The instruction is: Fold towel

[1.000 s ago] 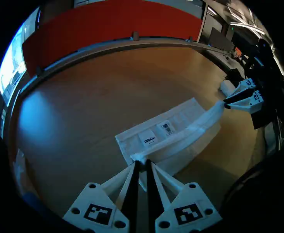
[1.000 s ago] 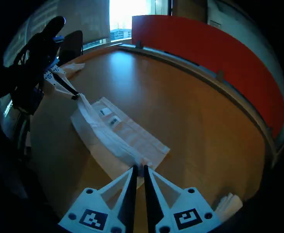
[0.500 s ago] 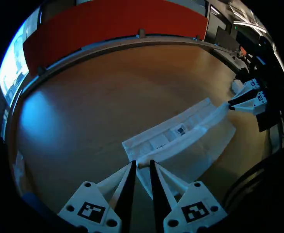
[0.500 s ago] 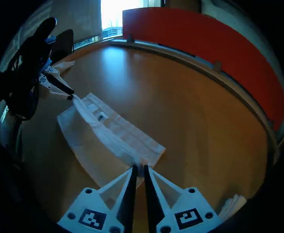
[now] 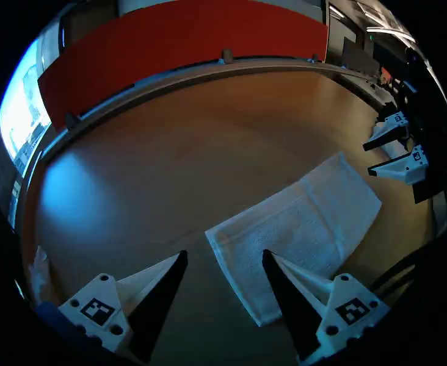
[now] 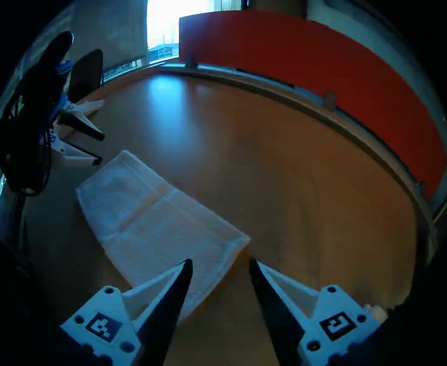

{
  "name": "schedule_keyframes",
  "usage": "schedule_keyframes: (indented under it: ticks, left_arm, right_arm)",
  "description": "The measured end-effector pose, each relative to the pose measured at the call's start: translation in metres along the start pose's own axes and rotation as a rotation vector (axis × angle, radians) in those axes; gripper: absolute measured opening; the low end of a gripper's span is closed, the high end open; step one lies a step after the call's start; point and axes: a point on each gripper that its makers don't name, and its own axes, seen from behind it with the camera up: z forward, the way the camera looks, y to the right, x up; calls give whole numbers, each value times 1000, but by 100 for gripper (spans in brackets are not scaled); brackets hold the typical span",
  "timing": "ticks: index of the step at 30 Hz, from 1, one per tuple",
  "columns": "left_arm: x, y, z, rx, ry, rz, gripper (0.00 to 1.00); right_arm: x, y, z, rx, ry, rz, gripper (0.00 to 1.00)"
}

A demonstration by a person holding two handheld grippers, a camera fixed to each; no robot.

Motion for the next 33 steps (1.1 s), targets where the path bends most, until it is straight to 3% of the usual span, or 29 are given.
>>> schedule_keyframes:
  ticks: [2, 17, 33]
  left_arm:
    - [-1, 2, -1, -8, -3, -3, 94]
    - [-15, 3, -25, 10, 12, -40, 94]
    - [-58, 20, -61, 33, 13, -109, 94]
  right_arm:
    - [0, -1, -1, 0, 3, 0, 83]
    - [-13, -17, -23, -1, 10, -2, 83]
    - [-43, -44, -54, -4, 3, 24, 83]
